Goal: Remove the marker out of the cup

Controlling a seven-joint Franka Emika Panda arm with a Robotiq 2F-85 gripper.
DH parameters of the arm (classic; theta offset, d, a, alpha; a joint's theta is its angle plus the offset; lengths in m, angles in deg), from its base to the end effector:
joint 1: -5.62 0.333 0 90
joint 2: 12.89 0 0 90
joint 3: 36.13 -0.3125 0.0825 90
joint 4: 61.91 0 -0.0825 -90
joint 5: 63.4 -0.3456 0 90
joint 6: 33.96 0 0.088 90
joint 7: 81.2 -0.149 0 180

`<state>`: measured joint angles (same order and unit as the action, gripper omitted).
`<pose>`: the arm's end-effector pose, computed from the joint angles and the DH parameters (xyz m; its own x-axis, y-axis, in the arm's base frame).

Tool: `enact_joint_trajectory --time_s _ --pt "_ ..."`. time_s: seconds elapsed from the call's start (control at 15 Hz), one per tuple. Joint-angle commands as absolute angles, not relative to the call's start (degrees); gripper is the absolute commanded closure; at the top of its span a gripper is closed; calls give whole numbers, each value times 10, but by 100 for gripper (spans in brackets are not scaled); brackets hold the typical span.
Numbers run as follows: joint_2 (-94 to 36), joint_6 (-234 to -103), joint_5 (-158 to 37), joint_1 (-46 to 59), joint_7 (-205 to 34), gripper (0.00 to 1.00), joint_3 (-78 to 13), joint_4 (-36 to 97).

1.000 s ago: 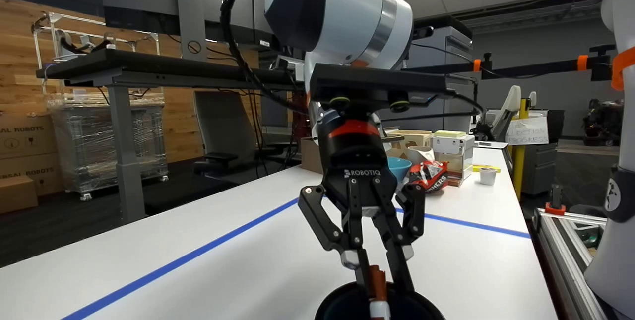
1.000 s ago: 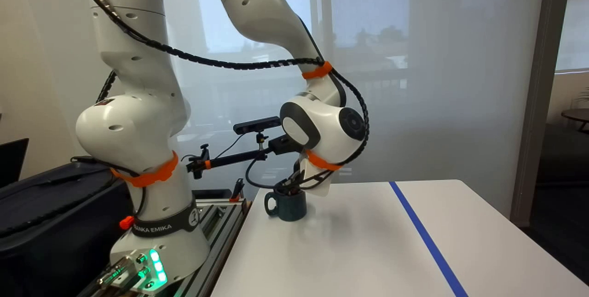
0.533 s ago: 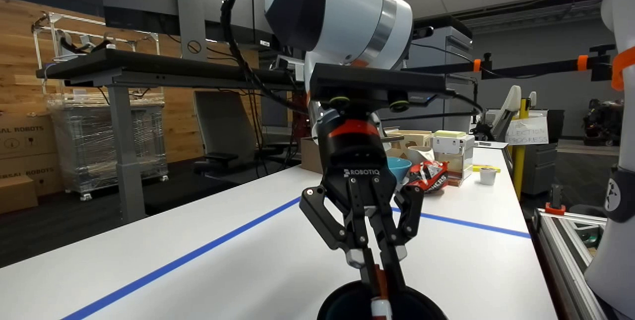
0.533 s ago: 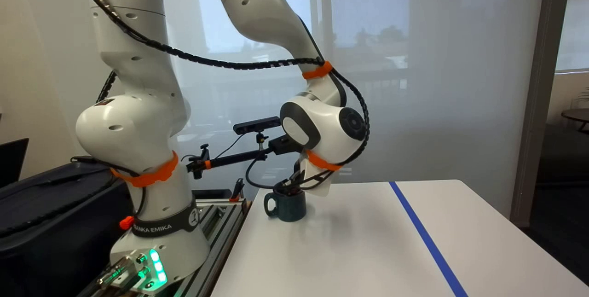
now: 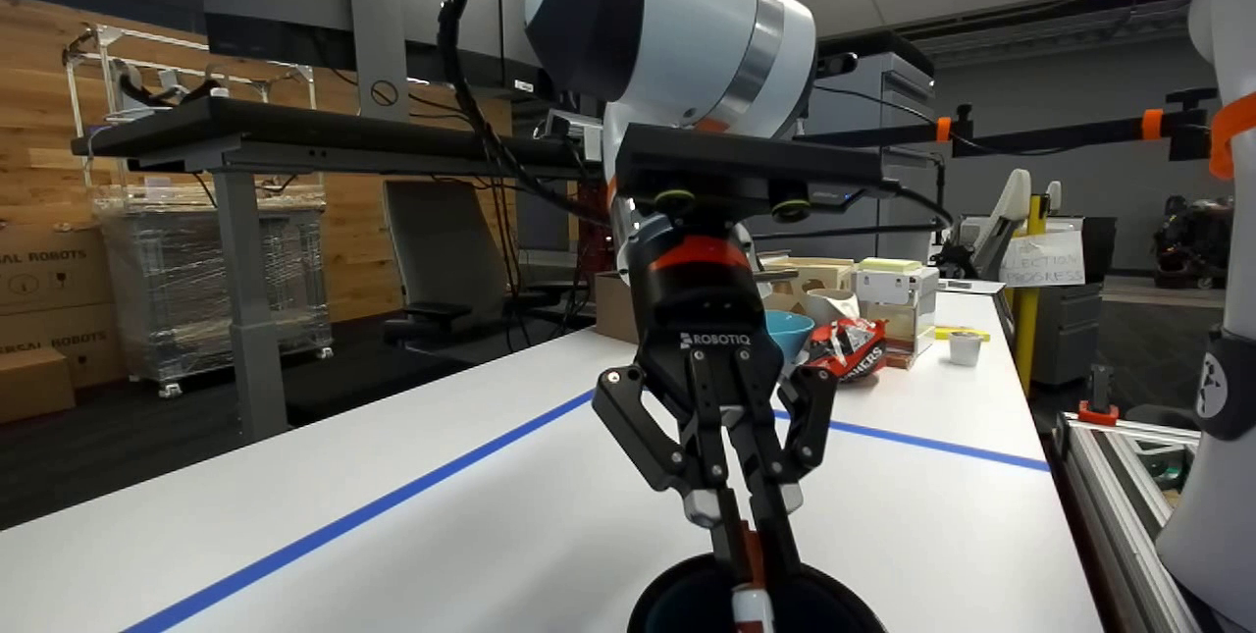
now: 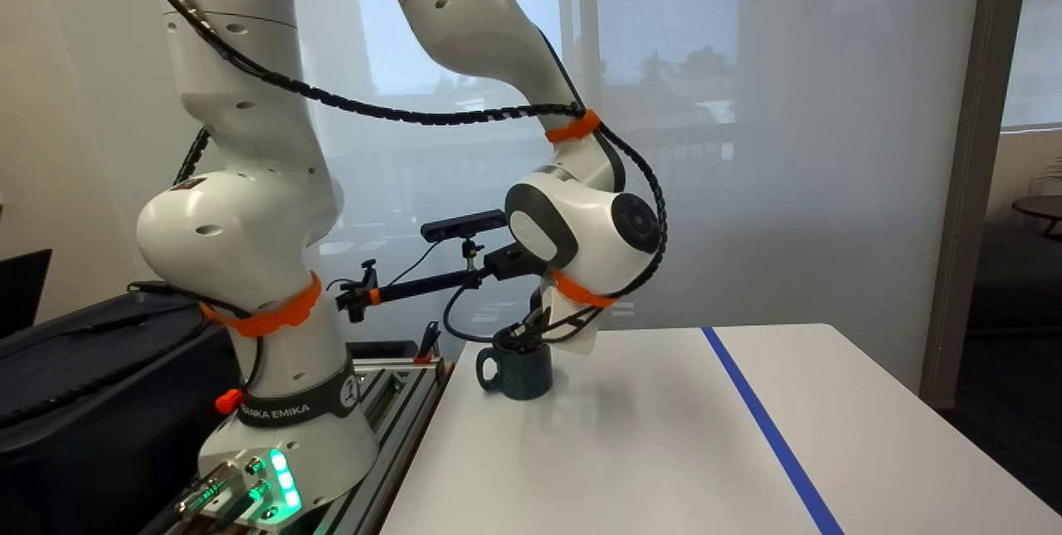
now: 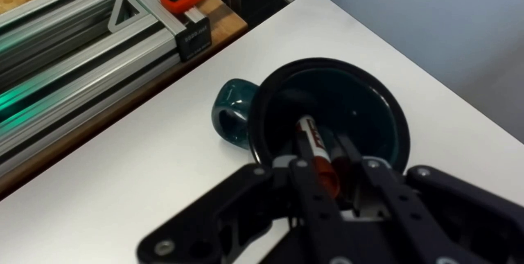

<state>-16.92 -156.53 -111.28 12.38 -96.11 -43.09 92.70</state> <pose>0.2914 0.1321 0.1849 0.5624 -0.4315 -0.7054 -0.6803 -0.7264 -0.0980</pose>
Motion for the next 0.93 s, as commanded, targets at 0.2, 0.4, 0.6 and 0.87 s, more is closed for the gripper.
enact_joint_trajectory --time_s 0.2,0.4,0.6,0.87 --pt "-66 -1527 -1122 124 -973 95 -431 958" --pt "-15 -1507 -1121 118 -985 95 -425 973" --pt "6 -1495 -1093 91 -1004 95 -403 954" --pt "77 -1493 -1047 26 -1006 95 -350 982"
